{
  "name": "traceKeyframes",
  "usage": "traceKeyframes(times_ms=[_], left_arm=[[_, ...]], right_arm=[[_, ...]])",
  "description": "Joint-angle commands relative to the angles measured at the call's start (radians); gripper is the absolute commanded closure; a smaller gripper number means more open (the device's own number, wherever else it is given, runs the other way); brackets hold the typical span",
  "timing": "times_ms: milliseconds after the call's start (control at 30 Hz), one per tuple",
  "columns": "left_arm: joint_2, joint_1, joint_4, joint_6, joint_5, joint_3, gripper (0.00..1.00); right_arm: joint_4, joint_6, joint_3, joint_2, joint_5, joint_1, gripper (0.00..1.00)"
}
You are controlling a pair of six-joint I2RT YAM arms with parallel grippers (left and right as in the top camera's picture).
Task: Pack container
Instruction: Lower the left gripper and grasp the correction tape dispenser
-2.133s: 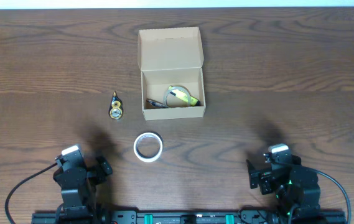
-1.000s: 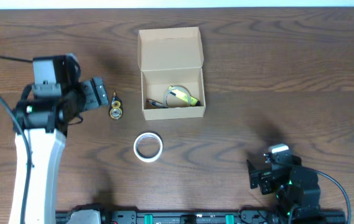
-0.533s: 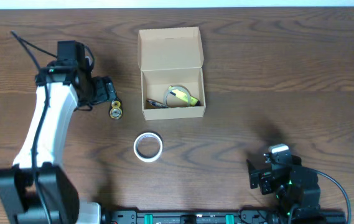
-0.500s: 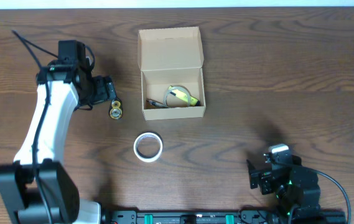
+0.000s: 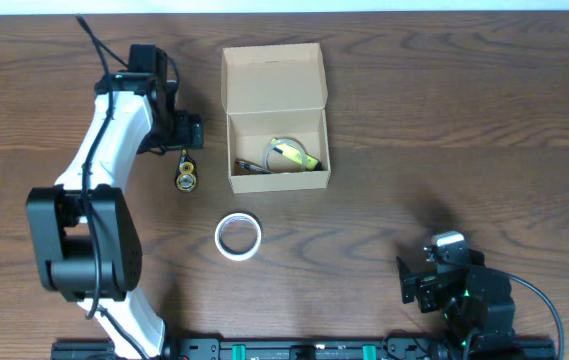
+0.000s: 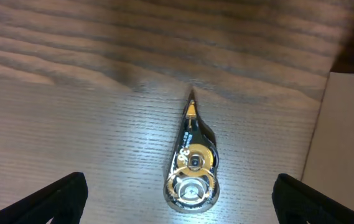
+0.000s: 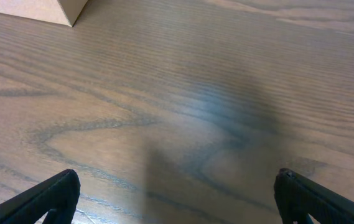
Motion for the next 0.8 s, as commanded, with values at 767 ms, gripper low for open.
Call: traceKeyframes(times_ms=[767], left_arm=[[0.191,0.003,-0.014,0.037,0.000,0.023,0.00]], right_arm=[[-0.009,-0.011,-0.006,-0.006,0.003,-0.008,0.01]])
